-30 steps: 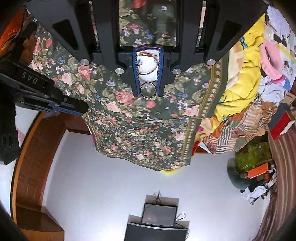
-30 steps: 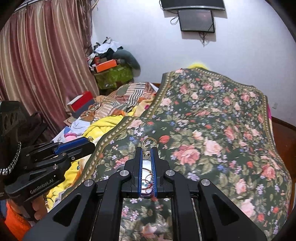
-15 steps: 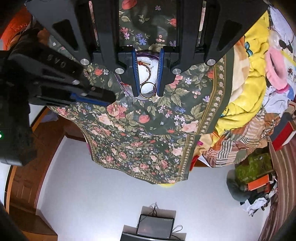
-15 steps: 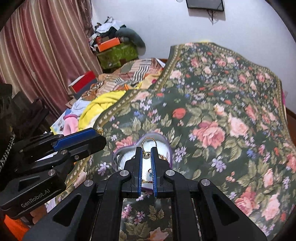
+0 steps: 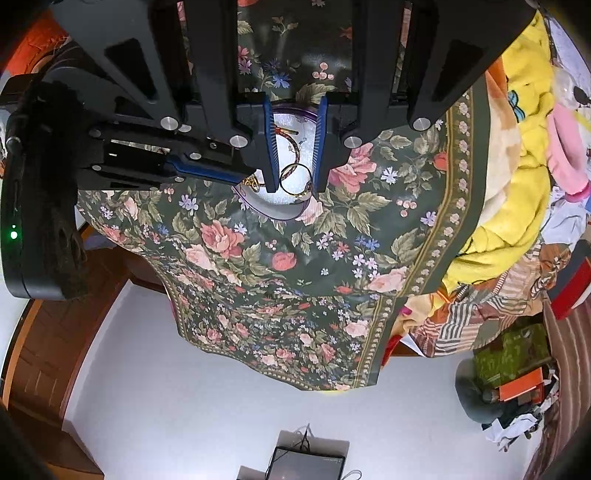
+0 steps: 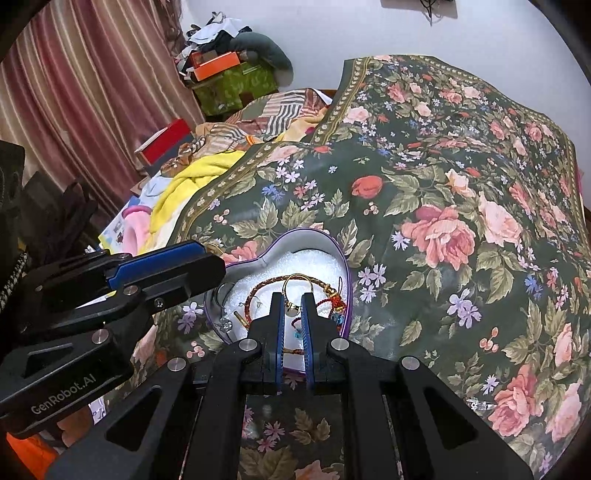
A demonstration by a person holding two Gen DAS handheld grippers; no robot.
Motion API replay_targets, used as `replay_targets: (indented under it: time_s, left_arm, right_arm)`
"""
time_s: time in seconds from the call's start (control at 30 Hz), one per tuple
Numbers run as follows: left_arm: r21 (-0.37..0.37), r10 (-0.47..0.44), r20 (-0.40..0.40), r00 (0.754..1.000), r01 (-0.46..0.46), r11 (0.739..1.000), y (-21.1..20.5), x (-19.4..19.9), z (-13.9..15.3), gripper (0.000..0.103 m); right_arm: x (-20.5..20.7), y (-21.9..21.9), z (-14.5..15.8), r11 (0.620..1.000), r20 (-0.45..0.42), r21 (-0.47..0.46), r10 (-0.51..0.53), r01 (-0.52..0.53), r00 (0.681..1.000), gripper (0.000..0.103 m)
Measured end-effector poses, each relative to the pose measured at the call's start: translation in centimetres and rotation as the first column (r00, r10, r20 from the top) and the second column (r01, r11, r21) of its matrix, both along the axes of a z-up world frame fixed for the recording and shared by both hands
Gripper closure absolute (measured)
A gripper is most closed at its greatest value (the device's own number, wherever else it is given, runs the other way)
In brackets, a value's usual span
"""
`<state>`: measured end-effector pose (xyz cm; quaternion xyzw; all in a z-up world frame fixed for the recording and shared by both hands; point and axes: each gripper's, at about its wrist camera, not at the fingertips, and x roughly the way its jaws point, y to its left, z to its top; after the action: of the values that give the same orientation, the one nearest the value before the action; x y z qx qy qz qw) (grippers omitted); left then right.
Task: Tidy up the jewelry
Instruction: 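Lower the earring into the tin and open the right gripper, then move the open right tool down to the silver ring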
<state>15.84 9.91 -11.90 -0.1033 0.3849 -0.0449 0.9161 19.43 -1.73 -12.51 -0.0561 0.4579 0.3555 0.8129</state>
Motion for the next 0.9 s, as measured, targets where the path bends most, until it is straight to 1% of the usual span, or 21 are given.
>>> replay_targets:
  time_s: [0.2,0.3,0.43,0.57,0.73,0.9]
  left_arm:
    - [-0.026,-0.010,-0.022,1.000,0.010,1.000,0.1,0.2,-0.6,0.086]
    - [-0.028,-0.013,-0.026,1.000,0.012,1.000,0.1,0.2,-0.7,0.086]
    - [-0.026,-0.009,-0.026,1.000,0.008,1.000,0.1,0.1,-0.6,0.086]
    - [-0.020,0.006,-0.011,1.000,-0.006,1.000,0.3,-0.4,0.2,0.086]
    - [0.001,0.020,0.023,1.000,-0.020,1.000,0.5,-1.3,2.0,0.086]
    - [0.049,0.030,0.076,0.997,-0.033,0.998,-0.1,-2.5,4.1,0.086]
  right_arm:
    - [0.0,0.1,-0.1,1.000,-0.006,-0.014,0.006,-0.006,1.000,0.095]
    - [-0.2,0.1,0.1,1.000,-0.011,-0.025,0.008,-0.008,1.000,0.095]
    - [-0.7,-0.3,0.9,1.000,0.006,-0.024,0.004,-0.004,1.000,0.088]
    - [-1.3,-1.1,2.6,0.999,0.071,-0.030,-0.009,0.011,0.997,0.087]
    - [-1.7,-3.1,5.6,0.998,0.153,-0.012,-0.063,0.066,0.986,0.087]
    - [-1.9,-5.7,8.0,0.992,0.210,0.012,-0.125,0.125,0.970,0.087]
